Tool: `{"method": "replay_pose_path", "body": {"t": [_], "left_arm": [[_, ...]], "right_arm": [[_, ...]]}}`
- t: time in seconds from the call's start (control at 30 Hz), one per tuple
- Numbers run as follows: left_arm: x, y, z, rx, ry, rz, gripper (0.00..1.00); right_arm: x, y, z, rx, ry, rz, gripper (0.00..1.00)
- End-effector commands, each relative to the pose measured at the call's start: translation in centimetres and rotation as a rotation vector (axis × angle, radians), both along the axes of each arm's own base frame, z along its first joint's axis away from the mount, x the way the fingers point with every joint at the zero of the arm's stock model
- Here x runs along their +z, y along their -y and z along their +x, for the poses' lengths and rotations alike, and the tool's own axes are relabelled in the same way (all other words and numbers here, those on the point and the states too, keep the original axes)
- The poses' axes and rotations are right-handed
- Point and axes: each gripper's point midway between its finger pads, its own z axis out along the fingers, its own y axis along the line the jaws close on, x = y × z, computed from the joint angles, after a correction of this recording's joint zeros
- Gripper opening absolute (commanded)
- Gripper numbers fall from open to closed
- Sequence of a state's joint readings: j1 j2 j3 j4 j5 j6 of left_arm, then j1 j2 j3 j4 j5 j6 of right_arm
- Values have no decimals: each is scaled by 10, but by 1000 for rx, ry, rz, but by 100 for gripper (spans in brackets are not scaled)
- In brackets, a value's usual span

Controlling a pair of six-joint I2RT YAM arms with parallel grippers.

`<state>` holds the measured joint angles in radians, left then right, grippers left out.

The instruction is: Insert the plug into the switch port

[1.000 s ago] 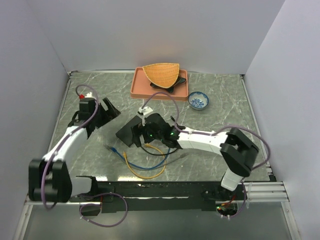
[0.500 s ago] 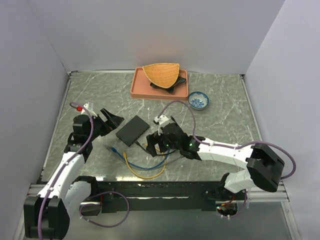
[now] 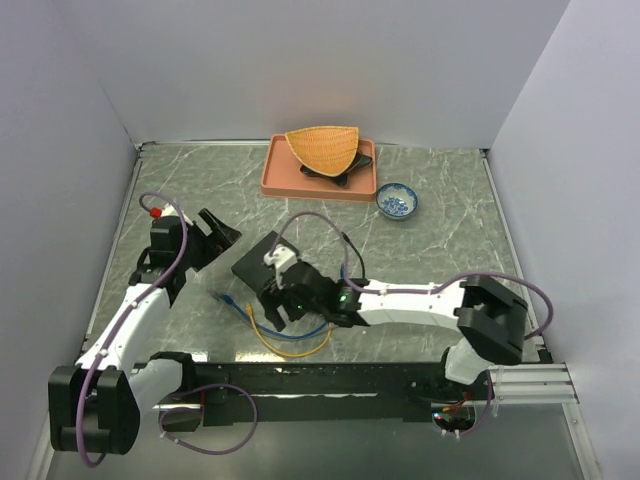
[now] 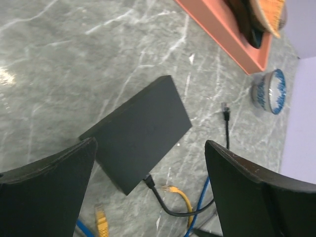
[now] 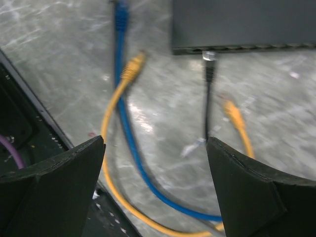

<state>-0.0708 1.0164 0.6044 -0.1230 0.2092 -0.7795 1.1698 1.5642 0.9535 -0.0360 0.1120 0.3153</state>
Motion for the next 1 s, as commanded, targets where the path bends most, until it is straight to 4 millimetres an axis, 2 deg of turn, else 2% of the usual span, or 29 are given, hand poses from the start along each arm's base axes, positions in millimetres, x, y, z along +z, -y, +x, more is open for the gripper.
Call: {"method": "replay_pose_path", "body": {"t": [0.0, 0.1, 0.13, 0.2, 0.33, 0.53, 0.63, 0.73, 0.77, 0.83, 0.93, 0.97], "left_arm": [[22, -15, 5, 72, 44, 44, 97], [26, -24, 1, 130, 29, 52, 96], [28, -29, -1, 162, 27, 62, 96], [37, -30, -4, 177, 55, 48, 96], [49, -36, -8, 207, 93, 42, 96], [53, -39, -11, 215, 92, 56, 96], [54, -40, -11, 216, 97, 58, 96], [56, -42, -12, 221, 101, 61, 96], [56, -43, -13, 222, 101, 62, 96], [59, -43, -14, 222, 106, 64, 96], [62, -44, -16, 226, 116, 63, 96], [62, -45, -16, 228, 118, 64, 96]], "right_arm": [[3, -23, -9, 37, 55, -33, 90], [-14, -37, -23, 79, 39, -69, 89], [-14, -42, -24, 83, 41, -70, 89], [-28, -46, -29, 92, 32, -101, 88], [-42, -57, -36, 109, 17, -119, 83], [-63, -63, -38, 110, 34, -185, 78], [-75, -60, -36, 97, 34, -233, 72], [-86, -60, -39, 123, 21, -264, 54], [-89, -58, -42, 141, 6, -281, 44], [-97, -60, -46, 176, -9, -302, 40], [-110, -60, -56, 255, -49, -332, 19], [-112, -61, -58, 273, -59, -330, 7]]}}
